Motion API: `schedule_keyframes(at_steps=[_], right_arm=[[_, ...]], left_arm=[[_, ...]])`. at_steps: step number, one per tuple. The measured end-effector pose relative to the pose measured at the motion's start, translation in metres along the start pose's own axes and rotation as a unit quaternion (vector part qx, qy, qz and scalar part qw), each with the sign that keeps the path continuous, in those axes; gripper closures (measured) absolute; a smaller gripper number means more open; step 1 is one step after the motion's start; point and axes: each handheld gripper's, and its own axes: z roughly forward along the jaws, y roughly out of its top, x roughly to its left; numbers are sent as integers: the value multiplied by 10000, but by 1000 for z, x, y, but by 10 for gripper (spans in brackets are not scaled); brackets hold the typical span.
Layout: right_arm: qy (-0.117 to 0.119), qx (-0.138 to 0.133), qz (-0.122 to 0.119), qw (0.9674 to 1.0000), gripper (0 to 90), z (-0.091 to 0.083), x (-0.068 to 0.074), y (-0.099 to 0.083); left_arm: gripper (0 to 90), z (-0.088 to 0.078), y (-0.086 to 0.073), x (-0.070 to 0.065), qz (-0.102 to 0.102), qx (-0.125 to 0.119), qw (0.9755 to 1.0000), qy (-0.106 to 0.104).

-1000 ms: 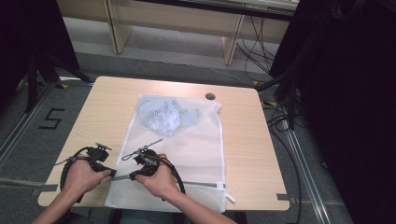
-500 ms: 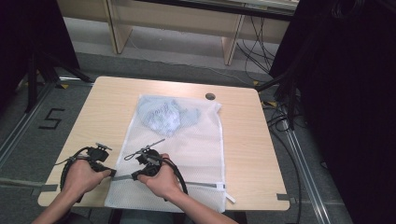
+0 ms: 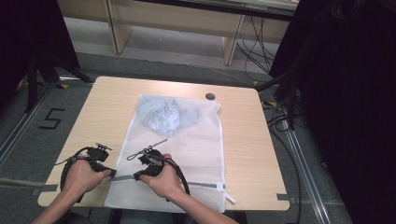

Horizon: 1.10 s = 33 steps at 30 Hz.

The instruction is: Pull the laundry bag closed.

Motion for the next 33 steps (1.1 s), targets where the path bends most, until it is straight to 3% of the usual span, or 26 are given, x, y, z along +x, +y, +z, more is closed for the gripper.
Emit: schedule_keyframes(at_steps=[13,15,16,17,33], right_arm=[[-67,-38,29,10000,871,-6,-4,-4],[-24,-39,38,10000,871,-8,-4,-5],[-36,-61,-18,10000,871,-8,-6,-5],[-41,-73,-21,10000,871,-8,-6,-5],[-71,-45,117,9999,871,-14,-9,-9]], left_arm=[[899,1,0,-1,-67,-47,10000,30],[899,0,0,0,5,9,10000,1],[899,1,0,-1,-72,-52,10000,19],[899,0,0,0,4,12,10000,0],[899,0,0,0,-13,-15,10000,-1]])
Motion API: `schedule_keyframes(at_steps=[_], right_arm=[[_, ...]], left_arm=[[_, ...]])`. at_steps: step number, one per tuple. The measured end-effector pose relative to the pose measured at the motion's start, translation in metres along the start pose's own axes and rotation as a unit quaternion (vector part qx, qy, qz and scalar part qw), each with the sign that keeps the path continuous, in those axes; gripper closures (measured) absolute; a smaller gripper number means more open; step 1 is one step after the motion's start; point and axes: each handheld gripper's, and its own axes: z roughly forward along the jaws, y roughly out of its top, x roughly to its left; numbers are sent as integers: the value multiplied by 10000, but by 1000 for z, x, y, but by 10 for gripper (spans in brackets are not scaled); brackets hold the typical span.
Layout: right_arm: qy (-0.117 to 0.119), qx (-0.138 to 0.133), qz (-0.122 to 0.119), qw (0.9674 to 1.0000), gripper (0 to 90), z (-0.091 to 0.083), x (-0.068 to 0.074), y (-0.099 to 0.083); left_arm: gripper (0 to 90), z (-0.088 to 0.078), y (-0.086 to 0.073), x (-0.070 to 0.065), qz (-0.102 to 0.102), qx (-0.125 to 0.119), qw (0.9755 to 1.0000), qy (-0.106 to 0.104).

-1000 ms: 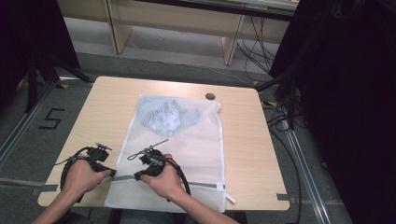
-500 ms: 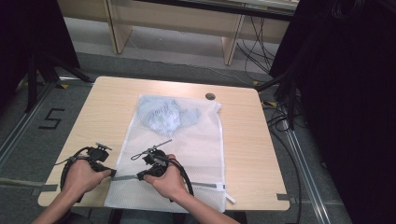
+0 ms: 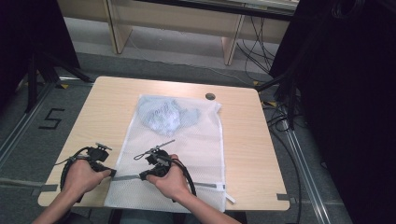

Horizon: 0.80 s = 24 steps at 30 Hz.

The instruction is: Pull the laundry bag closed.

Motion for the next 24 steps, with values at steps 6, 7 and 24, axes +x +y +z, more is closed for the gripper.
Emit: schedule_keyframes(at_steps=[6,7,24], right_arm=[[6,-9,-58,10000,871,-2,-2,-1],[1,-18,-36,10000,871,-3,-2,-1],[0,-23,-20,10000,871,-6,-5,-4]], left_arm=[[900,0,0,0,0,1,10000,0],[899,0,0,0,-3,1,10000,-2],[899,0,0,0,9,20,10000,1]])
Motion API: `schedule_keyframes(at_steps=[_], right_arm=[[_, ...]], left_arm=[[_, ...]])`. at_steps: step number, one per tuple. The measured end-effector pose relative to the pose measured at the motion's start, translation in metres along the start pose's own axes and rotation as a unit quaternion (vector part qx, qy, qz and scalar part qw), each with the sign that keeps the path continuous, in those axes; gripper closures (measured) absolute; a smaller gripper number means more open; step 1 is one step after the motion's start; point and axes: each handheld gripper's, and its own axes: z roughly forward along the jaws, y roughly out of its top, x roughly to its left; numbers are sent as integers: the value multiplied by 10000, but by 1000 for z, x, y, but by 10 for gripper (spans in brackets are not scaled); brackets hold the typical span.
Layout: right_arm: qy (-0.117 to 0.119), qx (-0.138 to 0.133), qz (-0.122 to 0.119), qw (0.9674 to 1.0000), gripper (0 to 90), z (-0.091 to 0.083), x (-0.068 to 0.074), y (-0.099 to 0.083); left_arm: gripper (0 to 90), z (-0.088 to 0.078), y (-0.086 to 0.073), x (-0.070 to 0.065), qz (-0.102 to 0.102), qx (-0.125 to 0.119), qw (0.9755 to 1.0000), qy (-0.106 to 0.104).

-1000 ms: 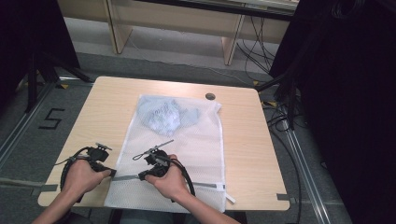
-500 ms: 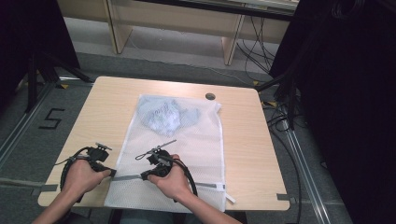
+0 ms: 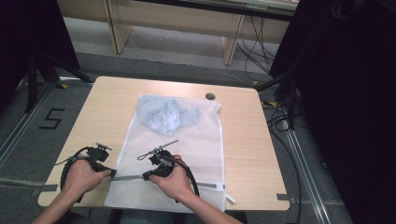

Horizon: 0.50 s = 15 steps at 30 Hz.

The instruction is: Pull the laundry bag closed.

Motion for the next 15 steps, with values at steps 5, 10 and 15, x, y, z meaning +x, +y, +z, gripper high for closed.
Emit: schedule_keyframes(at_steps=[5,10,15], right_arm=[[-26,-3,-11,10000,871,-1,-1,-1],[-35,9,13,10000,871,-3,-2,-1],[-40,-18,-38,10000,871,-3,-3,-3]], left_arm=[[899,0,0,0,2,7,10000,1],[900,0,0,0,-29,-22,10000,7],[900,1,0,-1,-61,-48,10000,24]])
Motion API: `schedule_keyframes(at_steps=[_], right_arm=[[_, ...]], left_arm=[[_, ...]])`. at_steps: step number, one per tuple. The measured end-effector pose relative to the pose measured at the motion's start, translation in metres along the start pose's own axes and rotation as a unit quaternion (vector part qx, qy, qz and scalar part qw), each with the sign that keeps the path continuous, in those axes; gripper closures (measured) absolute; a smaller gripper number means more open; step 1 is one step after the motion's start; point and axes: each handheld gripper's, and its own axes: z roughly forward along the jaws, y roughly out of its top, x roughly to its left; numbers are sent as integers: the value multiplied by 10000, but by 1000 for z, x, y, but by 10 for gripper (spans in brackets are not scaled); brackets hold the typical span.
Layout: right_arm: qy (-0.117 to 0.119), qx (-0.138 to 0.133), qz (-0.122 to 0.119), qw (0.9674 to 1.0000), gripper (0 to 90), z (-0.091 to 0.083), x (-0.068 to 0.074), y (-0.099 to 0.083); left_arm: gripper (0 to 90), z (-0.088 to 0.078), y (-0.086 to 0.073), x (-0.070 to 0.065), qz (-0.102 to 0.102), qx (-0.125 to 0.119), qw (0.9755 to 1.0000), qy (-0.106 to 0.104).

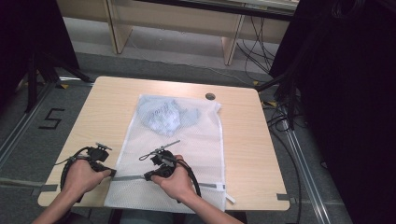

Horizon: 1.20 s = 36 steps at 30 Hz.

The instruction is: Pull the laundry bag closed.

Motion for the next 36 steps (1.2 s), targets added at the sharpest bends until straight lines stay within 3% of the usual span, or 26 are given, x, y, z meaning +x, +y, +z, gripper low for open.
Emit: schedule_keyframes(at_steps=[7,10,11,14,19,21,24,36], right_arm=[[34,62,88,9999,871,-3,0,-1],[2,10,-10,10000,871,-3,-1,0],[-32,93,146,9998,871,-4,0,-1],[-2,36,20,10000,871,-4,-1,-1],[-3,23,26,10000,871,-5,-3,-1],[-23,109,143,9998,871,-7,-1,-2],[10,40,25,10000,871,-6,-2,-2],[-13,87,60,9999,871,-8,-3,-3]], left_arm=[[899,0,0,0,2,2,10000,-2],[900,0,0,0,2,5,10000,-1],[899,0,0,0,3,2,10000,-3],[899,0,0,0,5,5,10000,-3],[899,-1,0,1,44,40,10000,-30],[899,-1,0,1,48,38,10000,-29],[899,-1,0,1,50,35,10000,-29],[899,-1,0,1,67,50,10000,-32]])
